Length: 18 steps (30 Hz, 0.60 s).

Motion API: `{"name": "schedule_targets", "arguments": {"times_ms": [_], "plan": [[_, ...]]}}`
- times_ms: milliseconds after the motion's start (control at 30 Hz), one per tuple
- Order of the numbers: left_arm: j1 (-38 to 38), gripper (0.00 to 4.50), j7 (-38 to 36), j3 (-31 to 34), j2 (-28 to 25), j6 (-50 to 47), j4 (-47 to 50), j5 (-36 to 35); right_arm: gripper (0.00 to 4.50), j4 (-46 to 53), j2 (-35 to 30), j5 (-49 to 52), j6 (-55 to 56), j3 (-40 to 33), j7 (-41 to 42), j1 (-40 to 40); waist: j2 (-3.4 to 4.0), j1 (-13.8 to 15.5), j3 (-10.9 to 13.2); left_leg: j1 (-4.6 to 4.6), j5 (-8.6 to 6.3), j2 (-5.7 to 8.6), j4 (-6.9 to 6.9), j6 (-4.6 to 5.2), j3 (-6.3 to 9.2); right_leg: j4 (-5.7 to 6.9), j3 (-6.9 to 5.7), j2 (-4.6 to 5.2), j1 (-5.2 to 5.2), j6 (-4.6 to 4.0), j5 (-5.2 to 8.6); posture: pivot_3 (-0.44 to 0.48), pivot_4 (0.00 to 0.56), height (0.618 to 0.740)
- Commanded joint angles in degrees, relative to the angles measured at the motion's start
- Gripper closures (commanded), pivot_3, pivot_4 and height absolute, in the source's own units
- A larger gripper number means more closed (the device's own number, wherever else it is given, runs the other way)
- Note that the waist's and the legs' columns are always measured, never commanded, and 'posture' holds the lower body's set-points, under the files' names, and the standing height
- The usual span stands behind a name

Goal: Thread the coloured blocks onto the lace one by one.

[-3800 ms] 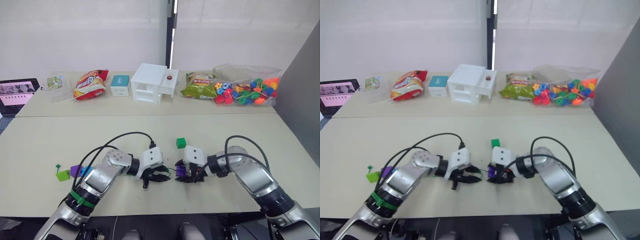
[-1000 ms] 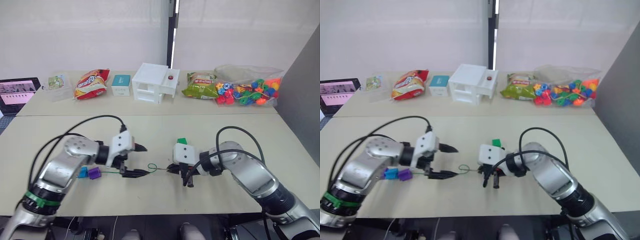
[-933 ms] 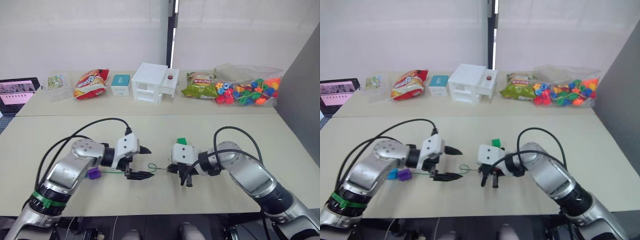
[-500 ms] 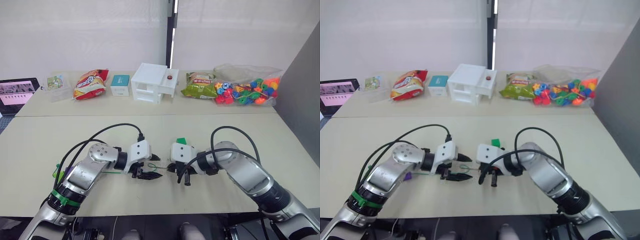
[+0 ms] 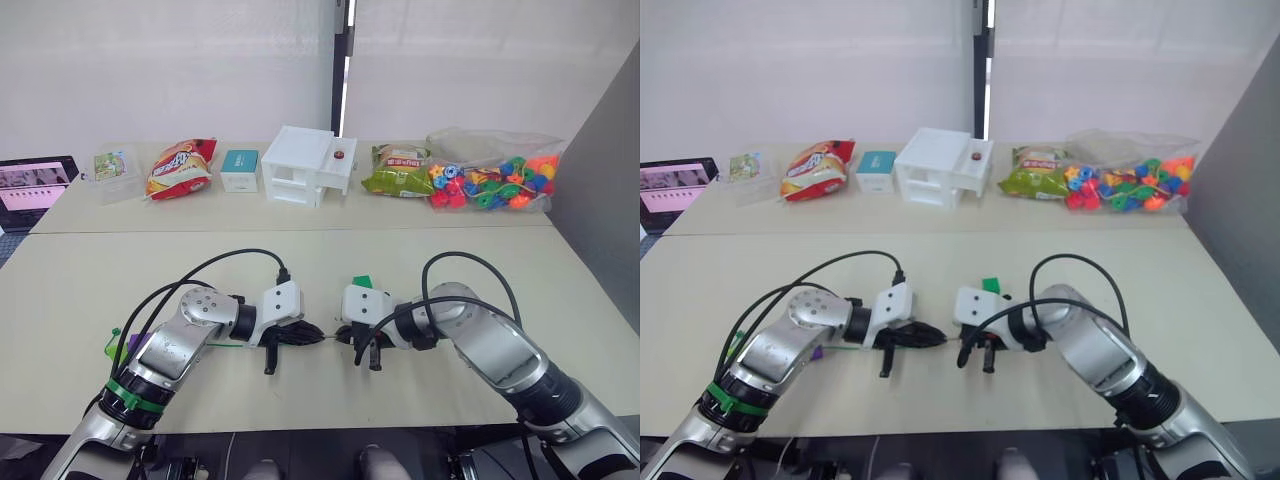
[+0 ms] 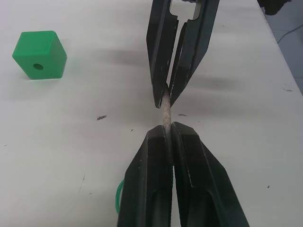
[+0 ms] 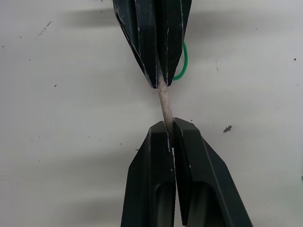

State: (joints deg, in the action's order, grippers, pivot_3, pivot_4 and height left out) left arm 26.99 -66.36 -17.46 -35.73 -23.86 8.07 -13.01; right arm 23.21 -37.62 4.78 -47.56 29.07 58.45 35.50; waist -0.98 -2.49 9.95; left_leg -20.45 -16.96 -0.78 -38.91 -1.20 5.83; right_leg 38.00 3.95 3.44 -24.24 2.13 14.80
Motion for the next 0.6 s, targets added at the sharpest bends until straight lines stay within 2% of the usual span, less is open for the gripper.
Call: {"name": "schedule_targets", "arguments": {"times_ms": [33,100,300,400,467,600], "plan": [[0.29,4.48,0.53,2.02,-0.65,-0.17,1.25,-0.76,4.5,2.11,-0.87,0.24,0.52,0.31,0.27,-0.47,0.0,0.0,0.0,0.0,0.0,0.0,0.0,0.0,0.0,0.0,0.0,0.0,0.0,0.0,0.0,0.0,0.15,0.74],[-0.04,4.48,0.43,2.36,-1.05,-0.51,1.59,-1.13,4.5,2.7,0.2,0.18,-0.05,-1.23,-2.12,-1.49,0.0,0.01,0.0,0.0,0.0,0.0,0.0,0.0,0.0,0.0,0.0,0.0,0.0,0.0,0.0,0.0,0.15,0.74],[-2.72,4.5,0.09,4.17,-4.2,-1.59,3.79,-2.01,2.52,11.65,2.46,5.5,-8.84,-14.35,-9.5,-10.67,-0.01,0.09,0.0,-0.03,0.0,0.0,0.01,0.0,0.03,-0.01,-0.01,0.01,-0.01,0.0,0.0,0.0,0.15,0.74],[-4.1,4.5,-0.06,5.49,-5.66,-2.32,4.67,-2.4,1.47,16.45,5.83,7.41,-14.74,-20.37,-14.98,-16.06,-0.01,0.2,-0.01,-0.02,0.0,0.0,0.01,0.0,0.05,-0.01,-0.02,0.01,0.01,0.0,0.0,0.0,0.15,0.74],[-4.87,4.5,0.01,6.33,-6.45,-3.0,5.32,-2.8,0.79,19.56,10.43,6.98,-17.97,-23.13,-20.71,-20.06,-0.01,0.18,-0.01,-0.02,0.0,0.0,0.02,0.0,0.05,-0.01,-0.02,0.0,0.02,0.0,0.0,0.0,0.15,0.74],[-5.26,4.5,0.26,7.32,-7.49,-3.99,5.62,-3.37,0.79,20.83,21.83,0.81,-18.0,-24.0,-36.68,-25.05,0.01,-0.09,-0.01,0.0,0.0,-0.01,0.03,0.0,0.05,0.01,-0.01,-0.02,-0.01,0.0,0.0,0.0,0.15,0.74]]}}
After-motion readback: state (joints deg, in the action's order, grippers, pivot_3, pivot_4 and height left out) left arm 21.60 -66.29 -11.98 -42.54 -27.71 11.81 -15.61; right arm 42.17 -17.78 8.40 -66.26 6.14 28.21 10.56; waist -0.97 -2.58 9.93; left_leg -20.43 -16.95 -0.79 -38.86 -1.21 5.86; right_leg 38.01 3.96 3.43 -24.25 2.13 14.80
